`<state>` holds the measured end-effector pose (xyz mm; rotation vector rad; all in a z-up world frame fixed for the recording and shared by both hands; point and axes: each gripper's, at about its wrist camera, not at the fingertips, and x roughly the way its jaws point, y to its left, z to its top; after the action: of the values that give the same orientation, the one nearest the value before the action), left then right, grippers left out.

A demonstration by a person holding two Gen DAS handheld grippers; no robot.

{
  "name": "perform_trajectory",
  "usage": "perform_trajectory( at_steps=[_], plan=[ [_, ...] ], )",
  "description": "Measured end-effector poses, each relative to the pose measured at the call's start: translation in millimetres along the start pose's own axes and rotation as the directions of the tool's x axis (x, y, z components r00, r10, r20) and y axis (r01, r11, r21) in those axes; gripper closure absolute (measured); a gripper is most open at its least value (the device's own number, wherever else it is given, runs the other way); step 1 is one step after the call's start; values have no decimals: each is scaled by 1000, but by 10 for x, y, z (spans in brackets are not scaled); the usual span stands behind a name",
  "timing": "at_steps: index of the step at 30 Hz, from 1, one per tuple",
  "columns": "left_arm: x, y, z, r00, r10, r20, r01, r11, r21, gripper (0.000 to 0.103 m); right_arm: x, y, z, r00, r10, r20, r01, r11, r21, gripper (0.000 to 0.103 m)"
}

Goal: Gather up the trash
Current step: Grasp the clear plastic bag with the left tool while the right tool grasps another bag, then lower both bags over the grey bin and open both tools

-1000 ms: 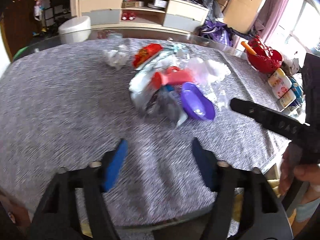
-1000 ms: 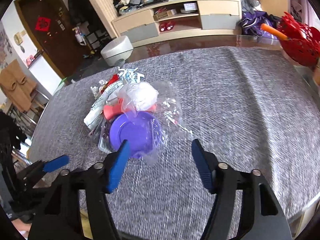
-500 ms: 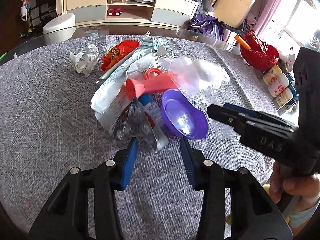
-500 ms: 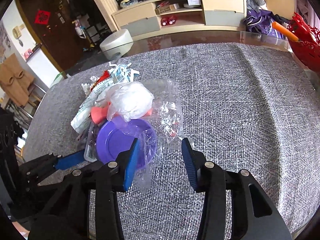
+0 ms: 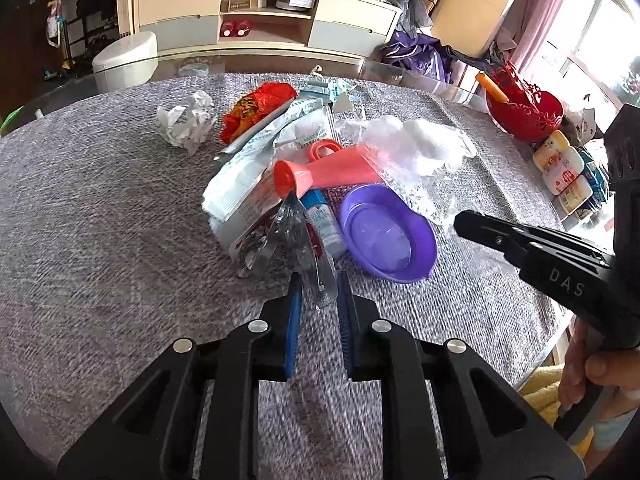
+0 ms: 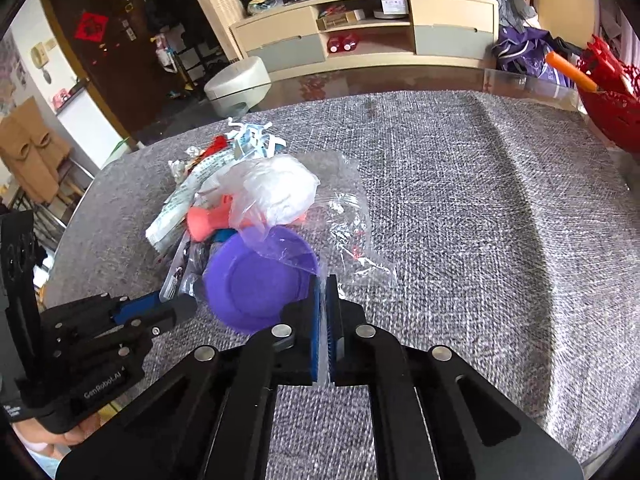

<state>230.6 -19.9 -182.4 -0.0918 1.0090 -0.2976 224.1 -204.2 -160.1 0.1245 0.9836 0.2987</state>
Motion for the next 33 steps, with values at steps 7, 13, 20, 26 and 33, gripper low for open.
perform_trajectory(
  at_steps=[7, 13, 20, 26, 33],
  plan=[
    [-341, -60, -130, 999, 8, 33, -9, 1000, 13, 88, -360, 55, -51, 998, -5, 55, 5, 1000, 1, 99],
    [-655, -148, -273, 998, 16, 65, -17, 1000, 12, 88, -693, 54, -65, 994, -22, 110, 21, 1000, 4, 99],
    [-937, -254, -490, 996, 19, 85, -21, 999, 24, 88, -976, 105, -169, 988, -25, 152, 25, 1000, 1, 99],
    [-1171, -379, -626, 994, 18, 110, -23, 999, 46, 88, -1259, 118, -249, 981, -24, 193, 25, 1000, 0, 99],
    [-1431, -540, -845, 991, 10, 134, -20, 997, 68, 88, -1489, 138, -496, 977, -26, 210, 27, 1000, 1, 99]
  ],
)
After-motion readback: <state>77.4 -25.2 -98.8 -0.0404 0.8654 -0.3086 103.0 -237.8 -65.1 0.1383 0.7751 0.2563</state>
